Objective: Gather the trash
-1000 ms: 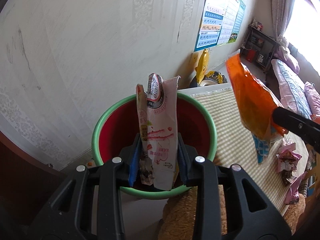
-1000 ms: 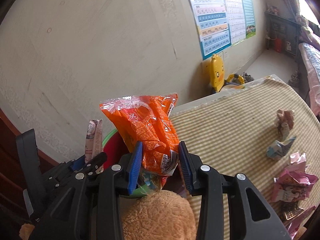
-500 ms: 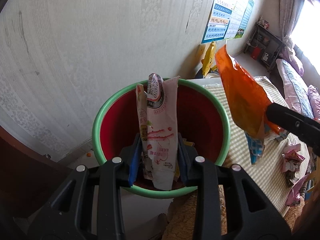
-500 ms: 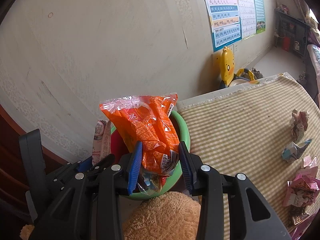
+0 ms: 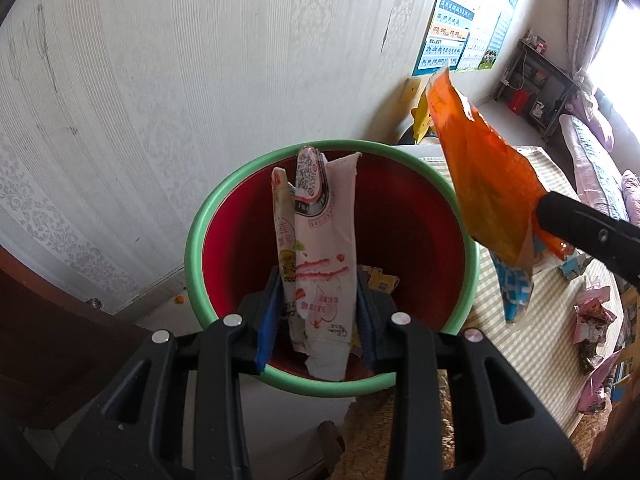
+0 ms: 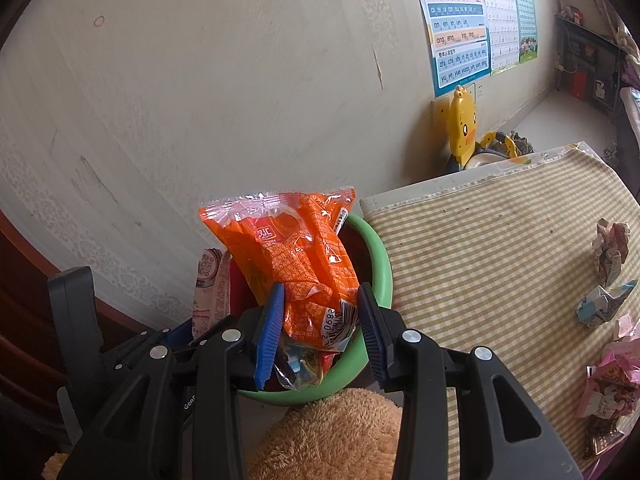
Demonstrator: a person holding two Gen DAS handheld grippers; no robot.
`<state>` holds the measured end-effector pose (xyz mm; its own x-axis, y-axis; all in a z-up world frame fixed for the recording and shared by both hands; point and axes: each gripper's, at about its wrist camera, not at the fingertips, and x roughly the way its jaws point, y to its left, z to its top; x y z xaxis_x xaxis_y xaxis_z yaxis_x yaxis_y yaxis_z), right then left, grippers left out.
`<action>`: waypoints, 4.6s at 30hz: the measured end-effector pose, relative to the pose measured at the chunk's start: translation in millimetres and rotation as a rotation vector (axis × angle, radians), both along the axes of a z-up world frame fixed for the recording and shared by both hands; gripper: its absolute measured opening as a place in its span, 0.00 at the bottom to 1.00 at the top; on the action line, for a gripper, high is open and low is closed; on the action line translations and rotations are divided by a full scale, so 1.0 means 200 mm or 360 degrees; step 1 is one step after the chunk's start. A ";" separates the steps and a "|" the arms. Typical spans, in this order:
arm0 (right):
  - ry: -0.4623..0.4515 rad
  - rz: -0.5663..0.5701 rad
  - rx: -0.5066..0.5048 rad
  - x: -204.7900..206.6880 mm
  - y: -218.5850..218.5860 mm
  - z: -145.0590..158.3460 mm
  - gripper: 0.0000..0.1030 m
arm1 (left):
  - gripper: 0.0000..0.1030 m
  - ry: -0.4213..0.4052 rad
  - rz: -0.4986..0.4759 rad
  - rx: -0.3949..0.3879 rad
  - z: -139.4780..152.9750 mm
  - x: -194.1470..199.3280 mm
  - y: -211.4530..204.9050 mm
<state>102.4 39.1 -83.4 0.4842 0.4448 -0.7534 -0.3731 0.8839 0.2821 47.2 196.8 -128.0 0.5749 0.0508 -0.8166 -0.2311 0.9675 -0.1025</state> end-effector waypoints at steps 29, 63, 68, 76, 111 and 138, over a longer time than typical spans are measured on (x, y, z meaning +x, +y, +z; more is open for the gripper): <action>0.0024 -0.0180 0.0120 -0.14 -0.31 0.06 0.52 | 0.51 -0.0048 -0.0097 0.0059 0.11 -0.04 -0.18; 0.0404 -0.1182 0.0054 -0.67 -1.69 -0.39 0.22 | 0.63 -0.0058 -0.1431 0.0202 0.06 0.00 -1.70; 0.0174 -0.1266 0.0012 -0.75 -1.75 -0.26 0.21 | 0.65 -0.0032 -0.1660 0.0319 -0.03 -0.01 -1.92; 0.0161 -0.1424 0.0184 -0.80 -1.91 -0.30 0.21 | 0.71 0.0132 -0.1802 0.0382 -0.19 0.05 -2.14; 0.0175 -0.1322 0.0174 -0.73 -1.86 -0.31 0.22 | 0.57 0.0281 -0.1218 -0.0015 -0.15 0.08 -1.67; 0.0178 -0.1406 0.0279 -0.79 -1.94 -0.30 0.22 | 0.74 0.0263 -0.1701 0.0214 -0.14 0.13 -2.00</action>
